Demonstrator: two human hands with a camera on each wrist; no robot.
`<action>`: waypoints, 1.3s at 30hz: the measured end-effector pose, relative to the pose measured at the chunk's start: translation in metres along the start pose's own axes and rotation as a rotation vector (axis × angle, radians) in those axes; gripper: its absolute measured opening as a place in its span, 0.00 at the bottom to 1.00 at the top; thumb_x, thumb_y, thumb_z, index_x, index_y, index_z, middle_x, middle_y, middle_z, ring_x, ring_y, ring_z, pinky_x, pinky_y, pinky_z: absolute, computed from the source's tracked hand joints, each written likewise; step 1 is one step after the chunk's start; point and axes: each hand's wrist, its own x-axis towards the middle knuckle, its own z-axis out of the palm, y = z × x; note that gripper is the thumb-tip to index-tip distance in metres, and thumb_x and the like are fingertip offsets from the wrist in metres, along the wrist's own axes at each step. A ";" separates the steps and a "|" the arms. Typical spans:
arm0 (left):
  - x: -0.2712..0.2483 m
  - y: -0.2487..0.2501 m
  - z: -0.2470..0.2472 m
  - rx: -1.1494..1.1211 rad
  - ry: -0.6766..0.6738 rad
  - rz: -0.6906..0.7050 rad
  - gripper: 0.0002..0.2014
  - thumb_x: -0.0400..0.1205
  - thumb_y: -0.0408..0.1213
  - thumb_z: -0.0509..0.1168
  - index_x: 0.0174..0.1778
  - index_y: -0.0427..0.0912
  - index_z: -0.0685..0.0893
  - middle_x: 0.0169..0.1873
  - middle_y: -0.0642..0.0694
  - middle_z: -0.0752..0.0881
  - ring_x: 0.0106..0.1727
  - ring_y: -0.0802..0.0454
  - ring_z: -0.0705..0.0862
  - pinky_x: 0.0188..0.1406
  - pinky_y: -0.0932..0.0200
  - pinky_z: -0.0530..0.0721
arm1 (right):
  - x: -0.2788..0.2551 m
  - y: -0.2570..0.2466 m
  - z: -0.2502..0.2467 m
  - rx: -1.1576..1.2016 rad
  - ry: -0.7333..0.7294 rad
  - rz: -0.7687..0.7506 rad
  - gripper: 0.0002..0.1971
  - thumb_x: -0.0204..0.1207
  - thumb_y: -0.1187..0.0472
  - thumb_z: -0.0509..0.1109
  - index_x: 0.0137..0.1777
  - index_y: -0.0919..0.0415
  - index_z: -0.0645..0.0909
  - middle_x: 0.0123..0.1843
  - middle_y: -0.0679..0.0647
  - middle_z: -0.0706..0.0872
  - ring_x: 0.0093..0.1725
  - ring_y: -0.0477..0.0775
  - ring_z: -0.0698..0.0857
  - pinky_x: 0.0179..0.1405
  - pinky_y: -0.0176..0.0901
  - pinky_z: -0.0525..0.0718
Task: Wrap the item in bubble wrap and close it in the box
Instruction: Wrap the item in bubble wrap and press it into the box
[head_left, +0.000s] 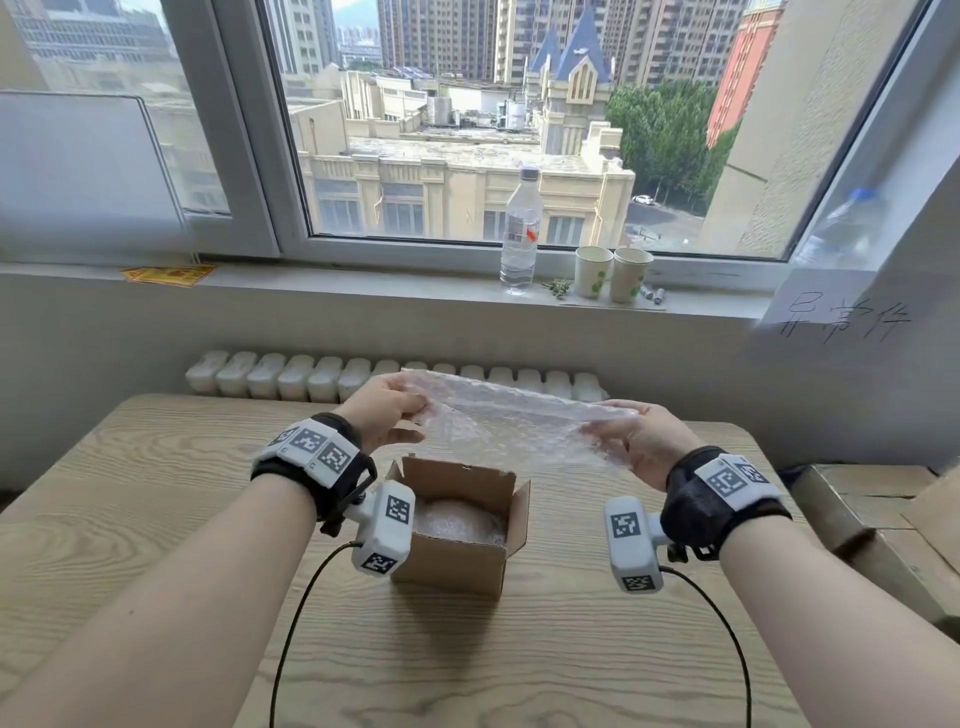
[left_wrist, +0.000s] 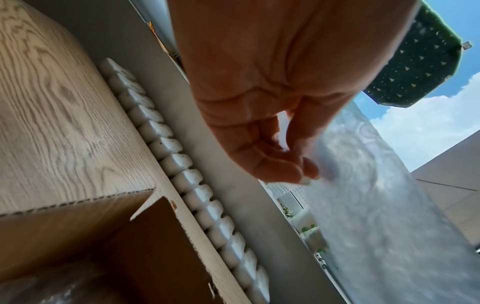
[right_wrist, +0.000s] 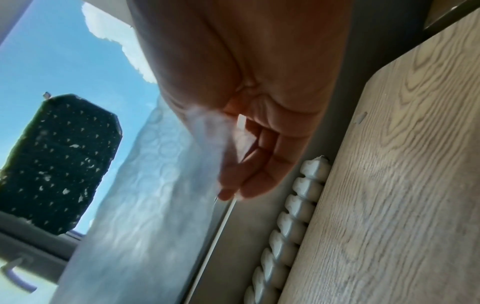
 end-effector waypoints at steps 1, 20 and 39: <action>0.000 0.000 -0.002 0.022 -0.013 0.000 0.11 0.84 0.20 0.58 0.49 0.37 0.84 0.37 0.44 0.82 0.25 0.59 0.79 0.17 0.69 0.83 | 0.000 0.000 -0.001 0.000 0.019 -0.005 0.19 0.73 0.88 0.55 0.37 0.68 0.82 0.33 0.62 0.86 0.26 0.52 0.85 0.19 0.30 0.83; -0.006 -0.024 -0.020 0.847 0.073 0.134 0.16 0.81 0.30 0.57 0.49 0.42 0.91 0.65 0.46 0.83 0.67 0.51 0.79 0.62 0.62 0.72 | 0.007 0.014 0.051 -0.137 0.173 0.141 0.13 0.77 0.79 0.61 0.38 0.66 0.83 0.42 0.60 0.84 0.36 0.52 0.81 0.18 0.30 0.84; 0.024 -0.025 0.036 1.174 -0.280 0.381 0.06 0.83 0.34 0.56 0.51 0.39 0.75 0.54 0.38 0.86 0.53 0.40 0.84 0.46 0.54 0.80 | 0.018 0.012 0.043 -0.180 0.402 0.178 0.11 0.77 0.78 0.59 0.44 0.66 0.81 0.41 0.59 0.82 0.35 0.51 0.81 0.26 0.34 0.88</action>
